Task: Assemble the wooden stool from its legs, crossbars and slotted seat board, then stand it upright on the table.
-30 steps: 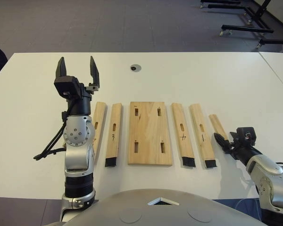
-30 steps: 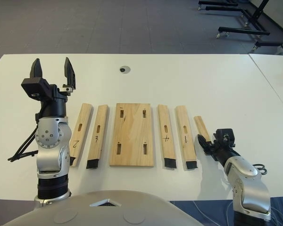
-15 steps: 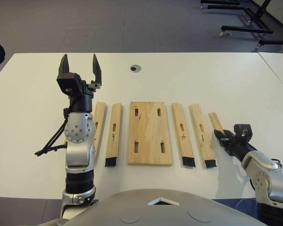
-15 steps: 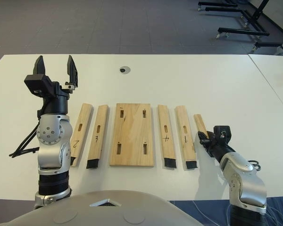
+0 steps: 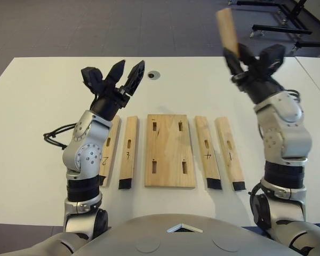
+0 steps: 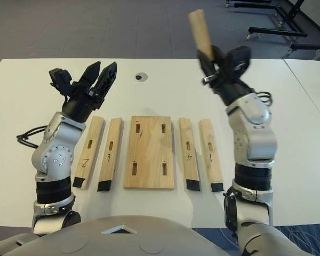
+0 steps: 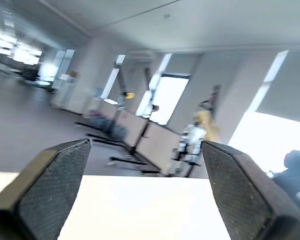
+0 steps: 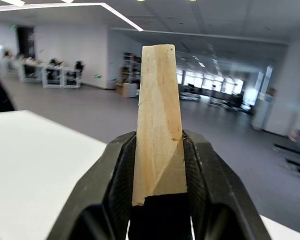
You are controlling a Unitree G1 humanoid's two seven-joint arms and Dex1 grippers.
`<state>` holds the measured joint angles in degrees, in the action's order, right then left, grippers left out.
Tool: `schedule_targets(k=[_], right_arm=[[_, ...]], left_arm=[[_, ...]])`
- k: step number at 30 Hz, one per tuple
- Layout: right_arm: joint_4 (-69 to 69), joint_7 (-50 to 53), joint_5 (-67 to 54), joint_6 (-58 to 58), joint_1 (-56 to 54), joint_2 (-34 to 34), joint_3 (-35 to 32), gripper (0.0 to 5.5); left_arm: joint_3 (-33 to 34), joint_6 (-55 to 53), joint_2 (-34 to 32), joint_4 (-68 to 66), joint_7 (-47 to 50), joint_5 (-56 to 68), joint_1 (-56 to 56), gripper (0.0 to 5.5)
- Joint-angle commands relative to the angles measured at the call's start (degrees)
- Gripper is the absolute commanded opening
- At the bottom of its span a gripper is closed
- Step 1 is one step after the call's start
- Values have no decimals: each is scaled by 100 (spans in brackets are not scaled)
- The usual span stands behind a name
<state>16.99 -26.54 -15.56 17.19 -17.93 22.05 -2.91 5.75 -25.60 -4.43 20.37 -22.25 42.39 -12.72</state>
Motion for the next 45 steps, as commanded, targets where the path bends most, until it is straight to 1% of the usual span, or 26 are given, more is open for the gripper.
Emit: schedule_targets(k=[1,4,7,14,25,27,32,35,38,40,45], right_arm=[[363,-490,281,-744,379,-171,984,129],[373,-351,361,-1006,373,-475,1210,129],[331,-242,507,-1136,383,-646,1344,129],[339,-276,521,-1195,538,-800,1572,129],[79,-353,555,-1075,400,-872,1675,129],[59,-379,567,-1063,378,-876,1677,129],[89,-411,546,-956,428,-875,1673,129],[82,-409,533,-904,412,-901,1674,129],[85,-371,481,-845,443,-970,1673,129],[89,-352,472,-826,456,-988,1678,129],[65,-325,496,-834,413,-1006,1715,129]], left_arm=[[268,-678,66,-121,-273,1457,-314,401],[316,-1112,-1,-247,-90,2036,-407,401],[345,-1390,-52,-390,124,2307,-496,401],[232,-1553,-26,-470,434,2303,-533,401],[183,-1535,231,-465,737,2523,-637,401],[171,-1542,255,-456,774,2541,-636,370],[145,-1539,298,-389,789,2562,-574,264],[154,-1520,311,-393,718,2601,-540,214],[107,-1602,245,-519,777,2485,-541,174],[106,-1613,231,-542,766,2465,-523,135],[94,-1631,220,-571,711,2485,-516,69]])
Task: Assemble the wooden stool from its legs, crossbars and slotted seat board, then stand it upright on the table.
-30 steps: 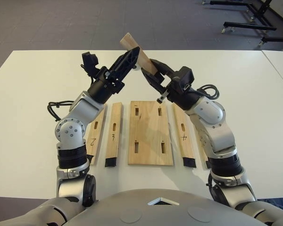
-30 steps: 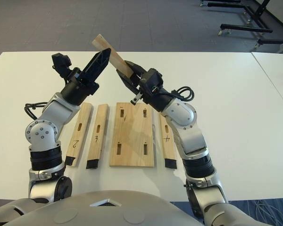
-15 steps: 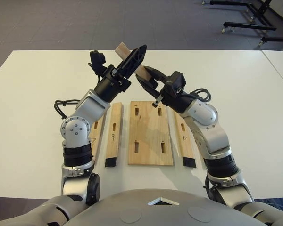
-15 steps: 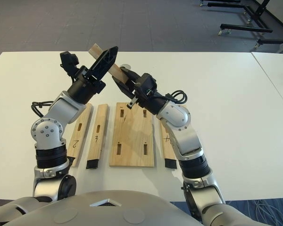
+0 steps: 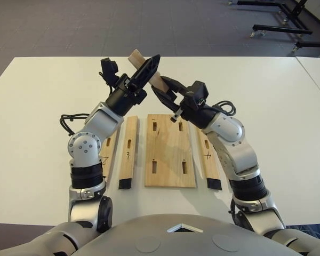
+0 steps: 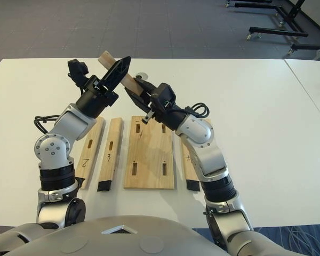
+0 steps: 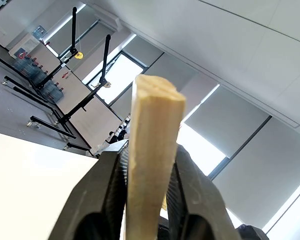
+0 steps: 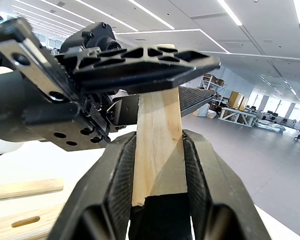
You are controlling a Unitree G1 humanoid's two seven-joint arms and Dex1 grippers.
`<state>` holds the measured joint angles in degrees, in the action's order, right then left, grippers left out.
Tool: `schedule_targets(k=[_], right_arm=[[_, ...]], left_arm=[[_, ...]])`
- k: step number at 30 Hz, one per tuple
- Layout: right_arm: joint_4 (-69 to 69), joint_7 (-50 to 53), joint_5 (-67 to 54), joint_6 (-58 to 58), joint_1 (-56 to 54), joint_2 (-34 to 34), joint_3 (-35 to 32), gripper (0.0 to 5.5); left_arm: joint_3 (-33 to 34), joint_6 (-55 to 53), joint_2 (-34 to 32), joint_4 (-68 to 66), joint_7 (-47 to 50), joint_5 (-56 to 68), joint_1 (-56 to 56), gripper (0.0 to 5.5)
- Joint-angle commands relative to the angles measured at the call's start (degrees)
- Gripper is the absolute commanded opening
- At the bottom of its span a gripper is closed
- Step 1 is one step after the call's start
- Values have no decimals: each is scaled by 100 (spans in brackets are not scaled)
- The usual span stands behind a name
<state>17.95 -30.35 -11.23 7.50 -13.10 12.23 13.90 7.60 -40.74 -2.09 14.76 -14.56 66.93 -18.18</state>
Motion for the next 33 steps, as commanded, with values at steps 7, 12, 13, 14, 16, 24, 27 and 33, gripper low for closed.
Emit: schedule_targets(k=[7,12,13,14,16,24,27,33], right_arm=[[-21,62,118,79,-62,-32,61,129],[-8,101,195,23,-64,-47,64,129],[-10,124,216,22,-68,-54,59,129],[-18,144,242,11,-75,-60,56,129],[-34,168,276,4,-88,-69,49,129],[167,-252,-318,422,75,142,-80,252],[392,-500,-655,712,248,423,-265,306],[598,-291,-542,805,365,696,-588,410]], left_arm=[[-60,-32,-20,-30,-88,-43,3,47],[-38,33,-11,-59,-108,-97,-24,44],[-39,36,-15,-87,-87,-130,-28,44],[-43,40,-20,-116,-80,-159,-31,44],[-48,43,-23,-149,-81,-190,-35,42],[248,229,32,-267,-114,-130,-97,39],[313,251,-67,-288,-133,-254,-133,39],[381,132,-342,-210,-147,-309,-85,39]])
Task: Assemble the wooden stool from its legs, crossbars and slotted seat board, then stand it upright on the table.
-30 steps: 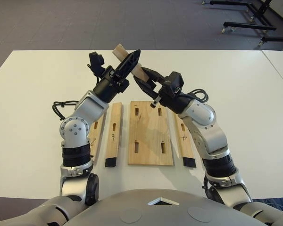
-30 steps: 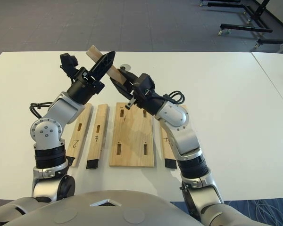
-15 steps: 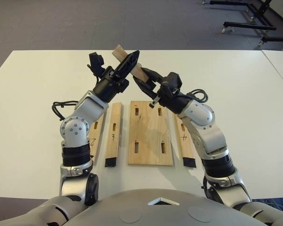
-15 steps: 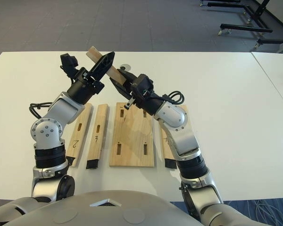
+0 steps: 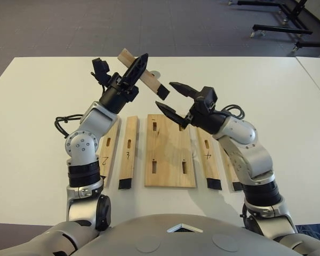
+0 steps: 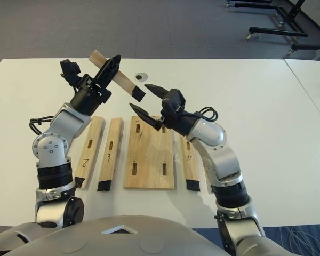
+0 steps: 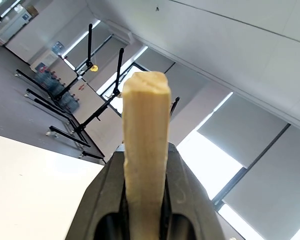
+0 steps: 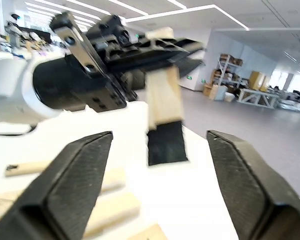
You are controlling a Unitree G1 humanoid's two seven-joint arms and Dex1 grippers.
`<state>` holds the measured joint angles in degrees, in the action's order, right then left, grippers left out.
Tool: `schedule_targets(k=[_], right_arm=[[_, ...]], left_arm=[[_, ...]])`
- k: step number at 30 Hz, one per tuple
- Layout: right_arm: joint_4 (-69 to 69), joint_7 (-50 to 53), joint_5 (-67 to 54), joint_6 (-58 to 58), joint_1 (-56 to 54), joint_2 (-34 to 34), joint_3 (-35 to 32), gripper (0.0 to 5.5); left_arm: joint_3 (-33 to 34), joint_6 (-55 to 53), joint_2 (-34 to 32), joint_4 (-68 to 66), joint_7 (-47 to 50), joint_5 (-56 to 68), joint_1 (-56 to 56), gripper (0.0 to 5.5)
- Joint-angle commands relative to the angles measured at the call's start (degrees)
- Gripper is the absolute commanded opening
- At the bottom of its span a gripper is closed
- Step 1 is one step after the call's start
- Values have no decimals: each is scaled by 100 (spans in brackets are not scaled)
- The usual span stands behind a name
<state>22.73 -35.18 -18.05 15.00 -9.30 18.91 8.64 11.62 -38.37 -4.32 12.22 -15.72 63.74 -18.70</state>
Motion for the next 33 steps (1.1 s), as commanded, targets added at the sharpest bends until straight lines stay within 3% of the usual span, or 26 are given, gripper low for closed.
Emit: schedule_targets(k=[1,4,9,20,27,33], right_arm=[[128,271,194,47,-44,-1,-30,436],[19,356,387,-20,-174,-77,188,486],[-348,289,803,-218,-355,-180,678,489],[-1149,1075,1361,-564,-875,-368,107,489],[-1122,984,1295,-523,-935,-419,9,489],[-865,565,1176,-309,-611,-313,310,489]], left_arm=[[-51,-154,-125,78,-41,49,-21,39],[-140,-225,-101,110,-38,80,-18,39],[-230,-252,-30,123,0,92,-16,39],[-373,-222,0,192,-30,-1,108,39],[-353,-235,18,177,-33,101,115,39],[-313,-88,-2,135,11,-70,78,39]])
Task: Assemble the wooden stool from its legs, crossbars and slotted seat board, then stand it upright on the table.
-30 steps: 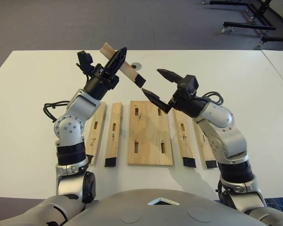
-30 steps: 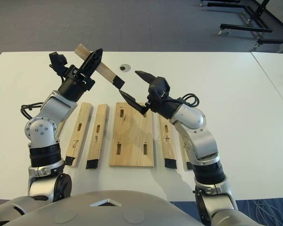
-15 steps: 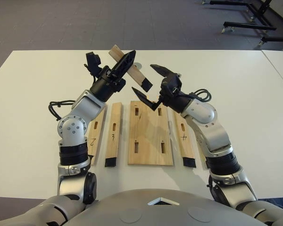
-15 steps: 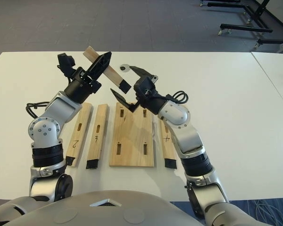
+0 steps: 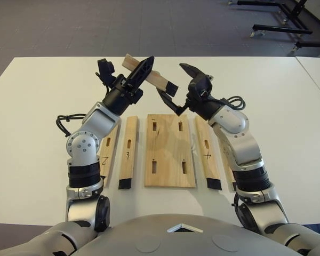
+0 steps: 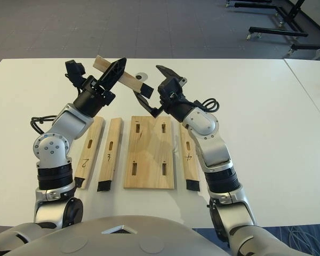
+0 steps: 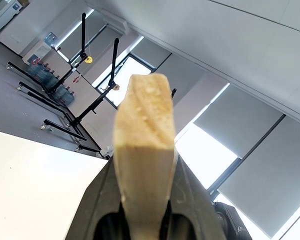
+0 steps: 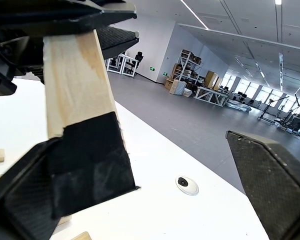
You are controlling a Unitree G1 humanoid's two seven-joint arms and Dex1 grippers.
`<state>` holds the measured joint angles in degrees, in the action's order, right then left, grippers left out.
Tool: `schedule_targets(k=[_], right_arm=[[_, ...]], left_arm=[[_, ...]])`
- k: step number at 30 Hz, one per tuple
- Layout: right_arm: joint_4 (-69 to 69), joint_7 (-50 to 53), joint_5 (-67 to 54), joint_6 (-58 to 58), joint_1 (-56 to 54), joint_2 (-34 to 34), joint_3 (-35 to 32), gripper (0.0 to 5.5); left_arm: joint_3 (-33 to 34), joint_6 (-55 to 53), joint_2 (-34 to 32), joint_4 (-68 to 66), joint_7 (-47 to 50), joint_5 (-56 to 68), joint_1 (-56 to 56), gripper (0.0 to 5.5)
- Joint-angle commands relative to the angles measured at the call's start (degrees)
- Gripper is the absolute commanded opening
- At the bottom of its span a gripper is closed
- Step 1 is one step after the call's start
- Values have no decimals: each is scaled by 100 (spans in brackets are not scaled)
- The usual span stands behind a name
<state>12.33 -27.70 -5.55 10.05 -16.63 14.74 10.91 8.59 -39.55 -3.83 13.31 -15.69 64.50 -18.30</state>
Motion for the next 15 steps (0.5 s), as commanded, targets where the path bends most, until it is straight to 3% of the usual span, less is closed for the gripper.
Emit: schedule_targets(k=[1,6,12,15], right_arm=[[255,-296,-136,255,206,160,126,489],[571,-710,-688,646,443,463,-215,489],[769,-498,-1710,1047,75,437,-1290,489],[928,46,-1913,1143,87,134,-1531,437]], left_arm=[[37,109,-69,17,4,-199,4,39],[274,356,-211,-33,-79,-367,-174,39],[282,553,-860,-25,-424,-1117,-57,39],[255,987,-1328,344,-809,-1795,398,39]])
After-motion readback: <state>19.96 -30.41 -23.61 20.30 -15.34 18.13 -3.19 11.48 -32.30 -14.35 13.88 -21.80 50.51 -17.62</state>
